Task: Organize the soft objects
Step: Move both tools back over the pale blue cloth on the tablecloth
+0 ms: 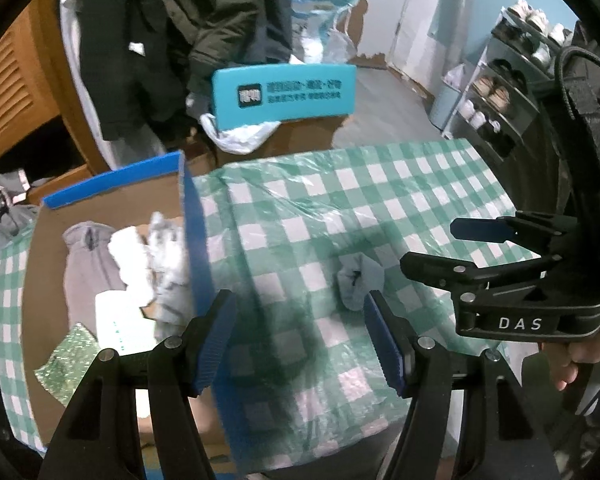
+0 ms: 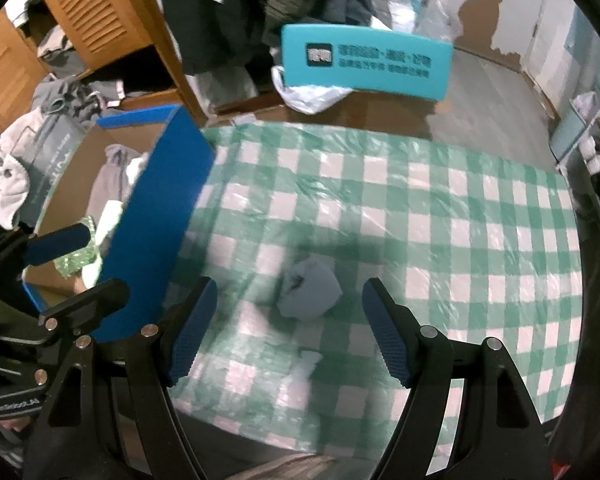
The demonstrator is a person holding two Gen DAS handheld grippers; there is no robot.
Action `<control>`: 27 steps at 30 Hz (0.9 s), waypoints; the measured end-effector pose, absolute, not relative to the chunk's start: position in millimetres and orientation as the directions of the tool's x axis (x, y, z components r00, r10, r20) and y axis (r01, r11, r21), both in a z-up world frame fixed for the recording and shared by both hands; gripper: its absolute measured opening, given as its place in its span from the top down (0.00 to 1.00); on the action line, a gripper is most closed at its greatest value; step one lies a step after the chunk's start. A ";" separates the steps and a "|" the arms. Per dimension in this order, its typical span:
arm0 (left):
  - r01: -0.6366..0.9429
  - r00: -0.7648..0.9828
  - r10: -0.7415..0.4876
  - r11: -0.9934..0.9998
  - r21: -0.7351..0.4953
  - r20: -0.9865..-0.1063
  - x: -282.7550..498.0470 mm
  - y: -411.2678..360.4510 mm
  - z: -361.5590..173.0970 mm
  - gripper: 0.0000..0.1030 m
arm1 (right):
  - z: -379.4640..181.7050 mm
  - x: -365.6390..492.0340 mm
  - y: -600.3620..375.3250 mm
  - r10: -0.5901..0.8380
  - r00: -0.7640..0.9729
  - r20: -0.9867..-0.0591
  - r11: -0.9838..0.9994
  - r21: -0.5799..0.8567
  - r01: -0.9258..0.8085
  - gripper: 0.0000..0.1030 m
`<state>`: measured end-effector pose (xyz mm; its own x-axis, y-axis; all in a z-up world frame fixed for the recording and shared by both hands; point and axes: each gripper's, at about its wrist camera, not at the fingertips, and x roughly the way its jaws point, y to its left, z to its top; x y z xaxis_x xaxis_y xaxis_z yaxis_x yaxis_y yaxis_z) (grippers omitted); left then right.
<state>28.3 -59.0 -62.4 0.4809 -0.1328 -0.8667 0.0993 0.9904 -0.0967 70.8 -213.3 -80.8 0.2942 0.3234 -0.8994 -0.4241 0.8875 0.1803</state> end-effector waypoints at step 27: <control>0.095 0.270 -0.170 0.984 -0.150 -0.948 24.7 -90.7 -143.1 0.35 | -181.2 49.4 -232.7 0.181 0.103 -0.978 0.912 0.128 -0.390 0.28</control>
<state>24.7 -90.7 -143.1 0.2699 -0.1703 -0.9477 0.0946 0.9842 -0.1499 49.4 -232.7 -181.2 0.1028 0.1812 -0.9781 -0.3899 0.9119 0.1280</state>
